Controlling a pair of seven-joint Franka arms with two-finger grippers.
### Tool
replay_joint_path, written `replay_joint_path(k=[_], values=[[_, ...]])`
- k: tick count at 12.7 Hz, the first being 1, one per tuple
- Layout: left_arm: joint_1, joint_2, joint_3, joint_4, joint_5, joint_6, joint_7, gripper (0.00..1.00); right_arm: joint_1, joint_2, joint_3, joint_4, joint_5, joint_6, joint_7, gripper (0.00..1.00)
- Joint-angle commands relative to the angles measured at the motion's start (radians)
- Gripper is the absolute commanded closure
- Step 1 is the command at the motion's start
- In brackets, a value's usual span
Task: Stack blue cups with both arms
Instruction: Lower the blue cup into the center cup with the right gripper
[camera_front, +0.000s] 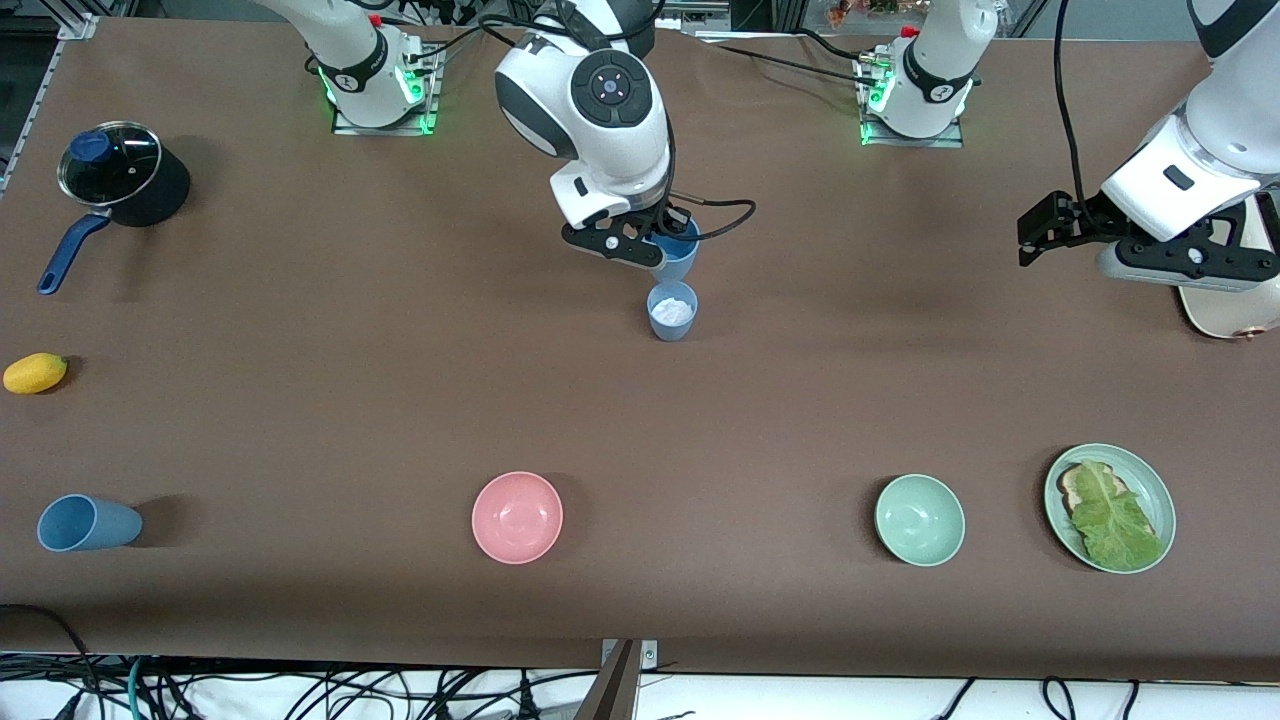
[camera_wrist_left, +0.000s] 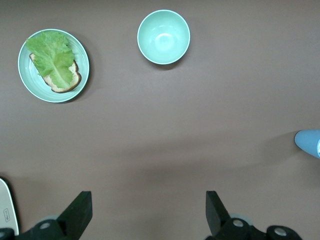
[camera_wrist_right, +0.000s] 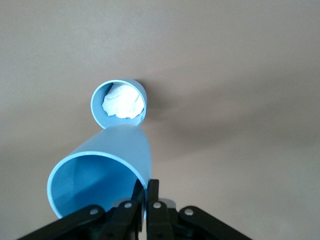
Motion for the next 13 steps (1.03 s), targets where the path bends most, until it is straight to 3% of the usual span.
replay_joint_path(k=[1, 13], values=[[-0.006, 0.009, 0.004, 0.025, -0.014, -0.008, 0.013, 0.00, 0.010, 0.017, -0.005, 0.029, -0.020, -0.012, 0.015, 1.00], [-0.004, 0.010, 0.004, 0.025, -0.014, -0.008, 0.013, 0.00, 0.011, 0.130, -0.019, 0.130, -0.075, 0.043, 0.006, 1.00]])
